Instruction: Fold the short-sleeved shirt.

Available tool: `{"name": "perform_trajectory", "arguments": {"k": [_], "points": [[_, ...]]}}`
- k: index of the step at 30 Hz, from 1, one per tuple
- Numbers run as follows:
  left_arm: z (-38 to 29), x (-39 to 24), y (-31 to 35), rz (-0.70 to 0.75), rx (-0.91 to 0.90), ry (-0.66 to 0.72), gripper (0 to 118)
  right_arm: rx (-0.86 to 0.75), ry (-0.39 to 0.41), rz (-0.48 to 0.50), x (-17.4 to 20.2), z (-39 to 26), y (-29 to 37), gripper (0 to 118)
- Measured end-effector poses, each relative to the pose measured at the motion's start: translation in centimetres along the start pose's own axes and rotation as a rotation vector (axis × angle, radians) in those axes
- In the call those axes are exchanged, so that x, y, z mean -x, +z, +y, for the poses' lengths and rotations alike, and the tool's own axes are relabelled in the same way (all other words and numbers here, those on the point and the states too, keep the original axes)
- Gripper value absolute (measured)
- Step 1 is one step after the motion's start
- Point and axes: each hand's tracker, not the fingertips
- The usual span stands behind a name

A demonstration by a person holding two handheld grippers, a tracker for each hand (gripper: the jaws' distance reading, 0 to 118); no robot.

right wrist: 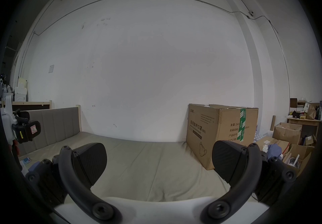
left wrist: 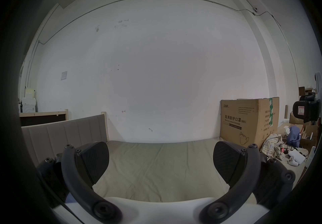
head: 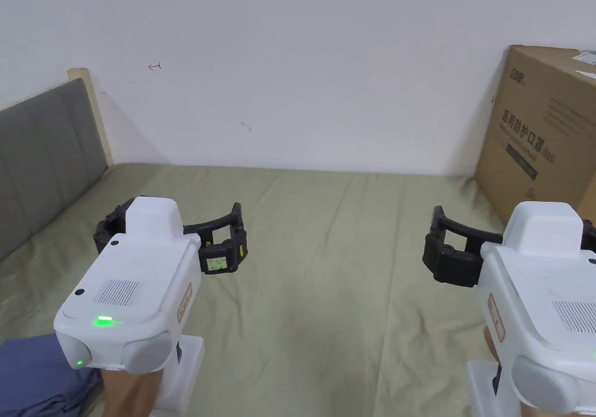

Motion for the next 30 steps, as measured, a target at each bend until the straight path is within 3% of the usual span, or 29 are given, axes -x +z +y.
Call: {"name": "perform_trajectory", "arguments": {"k": [8,14,17,20,30], "points": [[0.0,0.2,0.0,0.003,0.001,-0.001,118,0.089,-0.010,-0.046,0.6,0.4,-0.5,118],[-0.1,0.2,0.2,-0.009,0.005,-0.003,118,0.452,-0.249,-0.114,0.2,1.3,-1.7,117],[-0.2,0.2,0.3,-0.012,0.006,-0.005,118,0.616,-0.322,-0.109,-0.4,1.5,-2.4,117],[-0.2,0.3,0.3,-0.017,0.005,-0.002,118,0.658,-0.371,-0.101,-0.6,1.2,-2.8,117],[-0.2,0.3,0.4,-0.013,0.002,0.002,118,0.619,-0.281,-0.110,0.2,1.3,-2.9,117]]}}
